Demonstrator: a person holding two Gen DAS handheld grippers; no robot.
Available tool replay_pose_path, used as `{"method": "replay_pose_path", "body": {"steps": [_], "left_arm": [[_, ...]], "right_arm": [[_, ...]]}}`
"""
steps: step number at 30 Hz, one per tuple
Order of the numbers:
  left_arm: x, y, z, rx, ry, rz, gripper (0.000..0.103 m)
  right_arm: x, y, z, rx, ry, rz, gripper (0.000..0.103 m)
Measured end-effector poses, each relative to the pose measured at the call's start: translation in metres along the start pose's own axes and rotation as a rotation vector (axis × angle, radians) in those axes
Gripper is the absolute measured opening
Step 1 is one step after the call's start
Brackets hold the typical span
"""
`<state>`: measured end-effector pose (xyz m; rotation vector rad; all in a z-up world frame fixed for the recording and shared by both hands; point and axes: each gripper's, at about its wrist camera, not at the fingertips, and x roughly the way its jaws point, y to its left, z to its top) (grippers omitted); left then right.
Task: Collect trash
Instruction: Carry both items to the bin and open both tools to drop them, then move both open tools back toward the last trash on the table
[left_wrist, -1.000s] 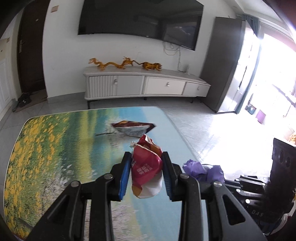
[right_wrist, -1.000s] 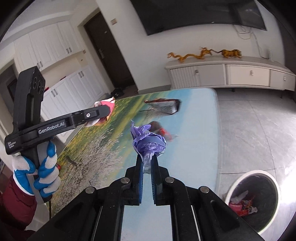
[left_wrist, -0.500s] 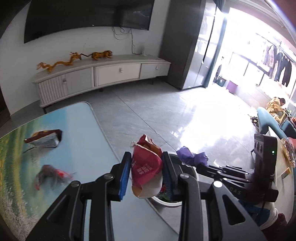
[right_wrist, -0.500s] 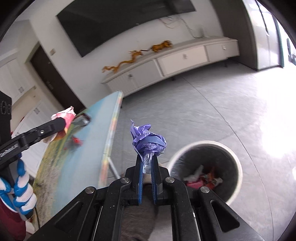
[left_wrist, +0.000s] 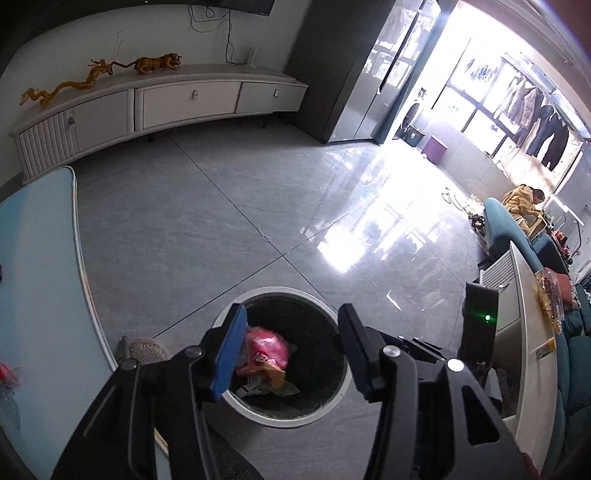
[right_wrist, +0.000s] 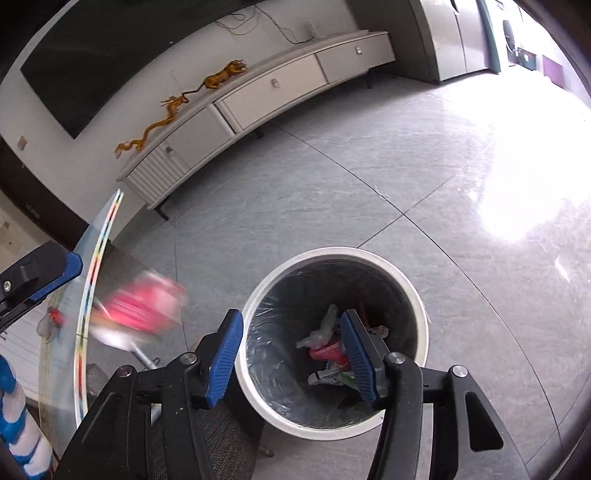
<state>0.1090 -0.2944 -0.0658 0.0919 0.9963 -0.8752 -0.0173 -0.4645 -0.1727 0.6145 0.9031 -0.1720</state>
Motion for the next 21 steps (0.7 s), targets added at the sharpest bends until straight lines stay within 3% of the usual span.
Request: {"method": "replay_pose_path", "body": {"steps": [7, 12, 21], "left_arm": [[-0.011, 0.006, 0.0, -0.027, -0.021, 0.034, 0.051], [-0.053, 0.016, -0.008, -0.039, -0.102, 0.168, 0.052], [-0.142, 0.037, -0.023, -0.04, -0.27, 0.515, 0.053]], "right_arm": [[-0.012, 0.01, -0.002, 0.003, -0.012, 0.003, 0.053], [-0.03, 0.041, -0.002, -0.059, -0.043, 0.029, 0.054], [-0.086, 0.122, -0.003, -0.225, -0.139, 0.102, 0.057]]}}
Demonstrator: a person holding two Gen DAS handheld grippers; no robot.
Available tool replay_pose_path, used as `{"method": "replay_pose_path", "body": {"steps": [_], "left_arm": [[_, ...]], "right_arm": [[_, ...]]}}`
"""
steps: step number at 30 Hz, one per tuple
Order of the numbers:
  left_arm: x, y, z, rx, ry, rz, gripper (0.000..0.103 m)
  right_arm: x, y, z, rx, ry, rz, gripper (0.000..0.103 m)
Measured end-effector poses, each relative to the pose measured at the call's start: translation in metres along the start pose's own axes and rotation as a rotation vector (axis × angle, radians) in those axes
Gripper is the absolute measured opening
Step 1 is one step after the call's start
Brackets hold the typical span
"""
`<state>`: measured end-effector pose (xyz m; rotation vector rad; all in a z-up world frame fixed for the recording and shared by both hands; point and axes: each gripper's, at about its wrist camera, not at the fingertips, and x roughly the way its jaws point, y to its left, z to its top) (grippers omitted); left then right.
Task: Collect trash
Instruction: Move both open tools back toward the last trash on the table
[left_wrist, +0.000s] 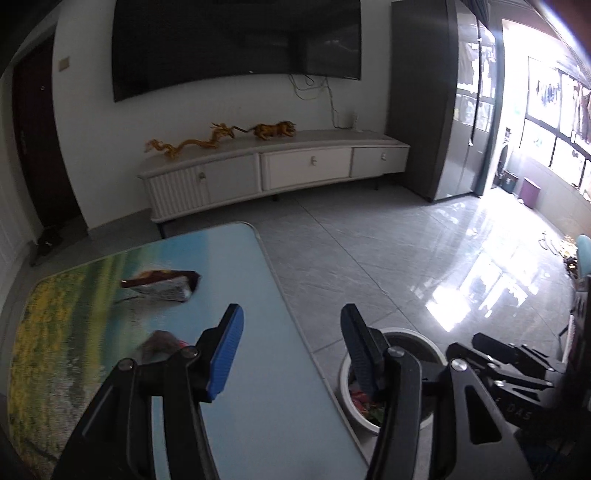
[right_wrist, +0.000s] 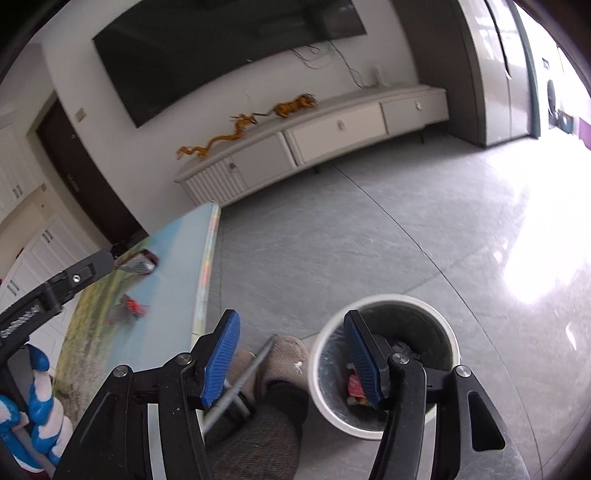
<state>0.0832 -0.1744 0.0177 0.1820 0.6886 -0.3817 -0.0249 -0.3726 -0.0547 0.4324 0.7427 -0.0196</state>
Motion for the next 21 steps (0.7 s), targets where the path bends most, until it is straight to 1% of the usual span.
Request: {"method": "replay_pose_path", "body": {"steps": [4, 6, 14, 21], "left_arm": [[-0.032, 0.025, 0.001, 0.0, -0.059, 0.103, 0.054], [-0.046, 0.036, -0.001, -0.006, -0.081, 0.134, 0.057], [-0.103, 0.078, -0.013, -0.051, -0.158, 0.219, 0.057], [-0.137, 0.11, -0.017, -0.097, -0.214, 0.281, 0.057]], "right_arm": [[-0.021, 0.037, 0.008, -0.063, -0.042, 0.042, 0.059], [-0.03, 0.053, 0.01, -0.089, -0.056, 0.057, 0.06], [-0.054, 0.108, 0.009, -0.183, -0.092, 0.1, 0.062], [-0.073, 0.148, 0.007, -0.255, -0.115, 0.134, 0.063]]}}
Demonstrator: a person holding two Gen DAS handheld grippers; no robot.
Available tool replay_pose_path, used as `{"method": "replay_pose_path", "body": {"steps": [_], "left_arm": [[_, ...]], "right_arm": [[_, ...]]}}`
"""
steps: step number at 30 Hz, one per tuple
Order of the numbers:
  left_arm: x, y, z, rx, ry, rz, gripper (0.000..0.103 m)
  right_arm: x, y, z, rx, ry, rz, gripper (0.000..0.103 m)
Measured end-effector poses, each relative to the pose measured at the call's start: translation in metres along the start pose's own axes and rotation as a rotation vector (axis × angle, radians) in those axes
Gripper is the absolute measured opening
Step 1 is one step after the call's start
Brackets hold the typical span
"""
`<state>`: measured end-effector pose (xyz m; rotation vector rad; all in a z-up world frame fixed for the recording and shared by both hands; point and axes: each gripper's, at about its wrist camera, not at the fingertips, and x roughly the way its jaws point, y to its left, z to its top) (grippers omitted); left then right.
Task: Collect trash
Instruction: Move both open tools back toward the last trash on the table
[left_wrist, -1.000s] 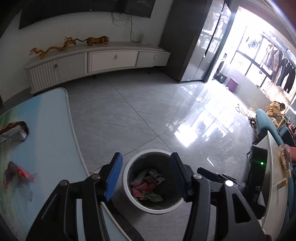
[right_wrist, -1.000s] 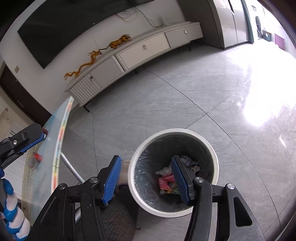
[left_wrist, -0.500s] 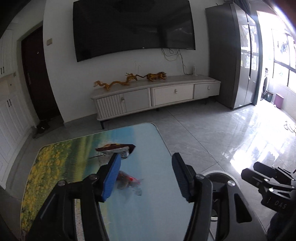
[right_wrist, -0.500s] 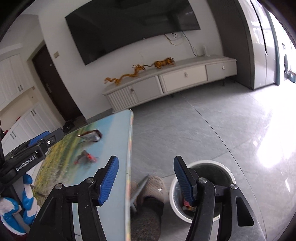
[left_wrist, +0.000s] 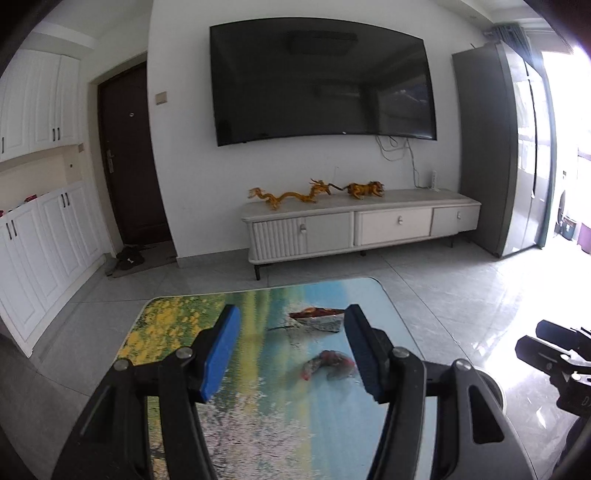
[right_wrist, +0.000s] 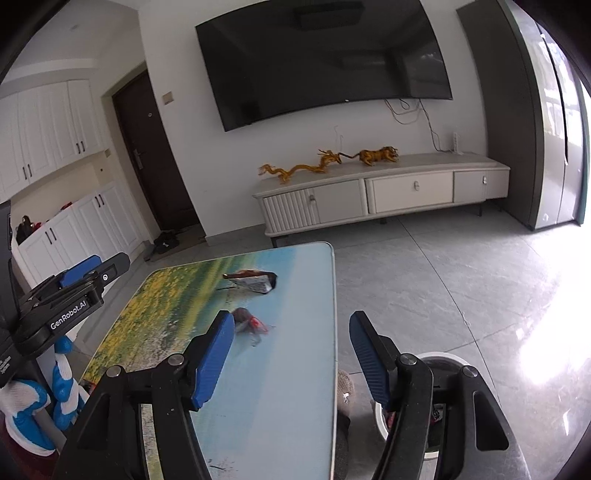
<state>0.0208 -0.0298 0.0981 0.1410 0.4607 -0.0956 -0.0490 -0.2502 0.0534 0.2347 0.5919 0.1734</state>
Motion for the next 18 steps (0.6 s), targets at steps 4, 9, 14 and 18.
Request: {"method": "replay_pose_path", "body": {"steps": [4, 9, 14, 18], "left_arm": [[-0.012, 0.022, 0.004, -0.013, -0.025, 0.027, 0.057], [-0.025, 0.044, 0.017, -0.017, -0.067, 0.056, 0.057], [-0.031, 0.069, 0.041, -0.046, -0.099, 0.063, 0.057], [-0.027, 0.087, 0.064, -0.07, -0.119, 0.077, 0.057]], "right_arm": [[-0.007, 0.019, 0.008, -0.025, -0.014, 0.016, 0.063], [-0.014, 0.035, 0.022, -0.064, -0.032, 0.028, 0.063], [-0.02, 0.055, 0.044, -0.111, -0.053, 0.049, 0.063], [-0.026, 0.069, 0.072, -0.133, -0.084, 0.082, 0.063]]}}
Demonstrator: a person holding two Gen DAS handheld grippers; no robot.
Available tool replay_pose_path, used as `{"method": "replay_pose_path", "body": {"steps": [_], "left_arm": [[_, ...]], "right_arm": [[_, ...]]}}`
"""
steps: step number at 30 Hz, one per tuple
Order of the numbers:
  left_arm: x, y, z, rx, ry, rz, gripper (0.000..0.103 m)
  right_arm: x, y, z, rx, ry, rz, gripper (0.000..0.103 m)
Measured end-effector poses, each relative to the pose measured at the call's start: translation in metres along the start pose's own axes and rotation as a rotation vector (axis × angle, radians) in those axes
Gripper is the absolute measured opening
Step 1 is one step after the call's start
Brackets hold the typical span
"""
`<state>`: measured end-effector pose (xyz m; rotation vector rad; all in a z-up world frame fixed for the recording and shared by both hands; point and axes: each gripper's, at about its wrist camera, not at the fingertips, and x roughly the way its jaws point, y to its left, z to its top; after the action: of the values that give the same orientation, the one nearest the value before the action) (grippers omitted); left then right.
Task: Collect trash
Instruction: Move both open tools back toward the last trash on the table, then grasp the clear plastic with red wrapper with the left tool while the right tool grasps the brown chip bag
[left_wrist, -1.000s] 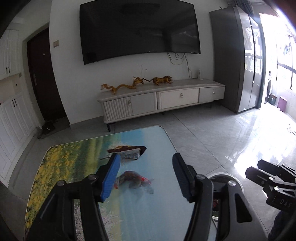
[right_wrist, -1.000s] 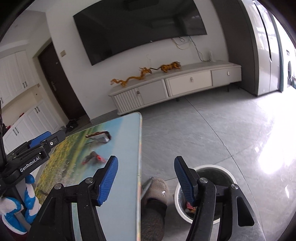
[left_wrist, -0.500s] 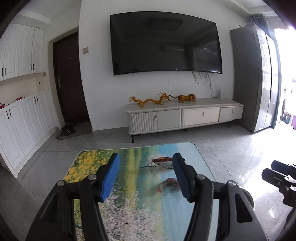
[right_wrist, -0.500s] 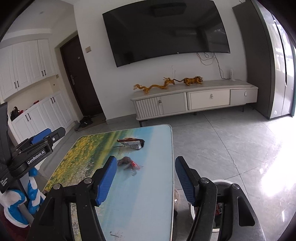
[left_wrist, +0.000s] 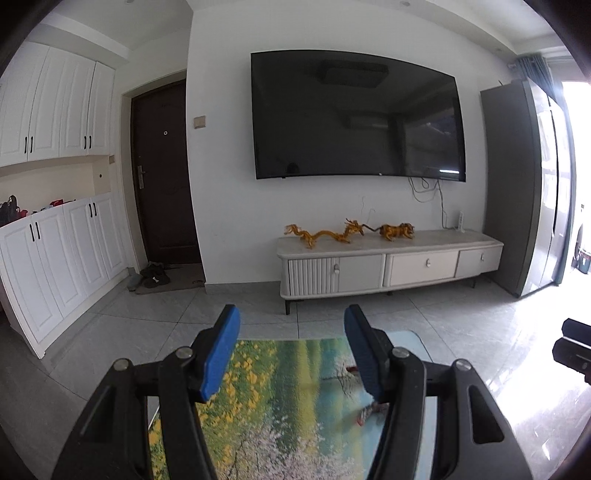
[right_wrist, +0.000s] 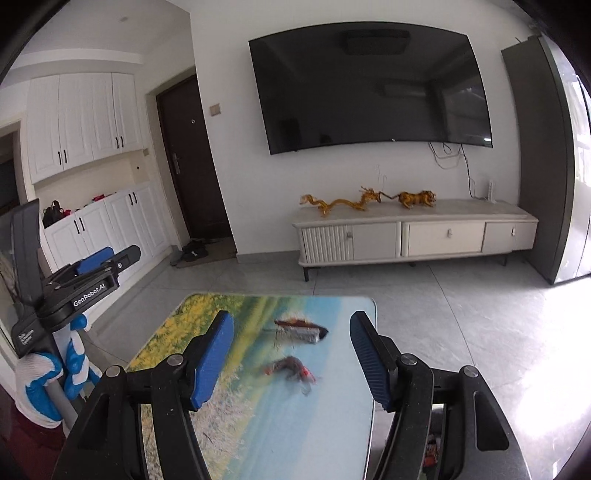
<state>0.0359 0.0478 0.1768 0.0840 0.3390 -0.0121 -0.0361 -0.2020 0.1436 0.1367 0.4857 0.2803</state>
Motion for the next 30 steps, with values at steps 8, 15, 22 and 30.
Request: {"method": "replay_pose_path", "body": {"steps": [8, 15, 22, 30], "left_arm": [[0.053, 0.011, 0.008, 0.038, 0.103, -0.212, 0.062], [0.133, -0.019, -0.069, 0.091, 0.342, -0.429, 0.062], [0.2, -0.069, -0.123, 0.172, 0.527, -0.622, 0.062], [0.246, -0.095, -0.161, 0.158, 0.657, -0.728, 0.062]], "right_arm": [[0.021, 0.014, 0.043, -0.057, -0.038, 0.016, 0.071], [0.107, -0.008, 0.028, -0.053, 0.081, 0.037, 0.071], [0.206, -0.051, -0.001, 0.009, 0.199, 0.114, 0.071], [0.301, -0.076, -0.034, 0.055, 0.347, 0.275, 0.072]]}}
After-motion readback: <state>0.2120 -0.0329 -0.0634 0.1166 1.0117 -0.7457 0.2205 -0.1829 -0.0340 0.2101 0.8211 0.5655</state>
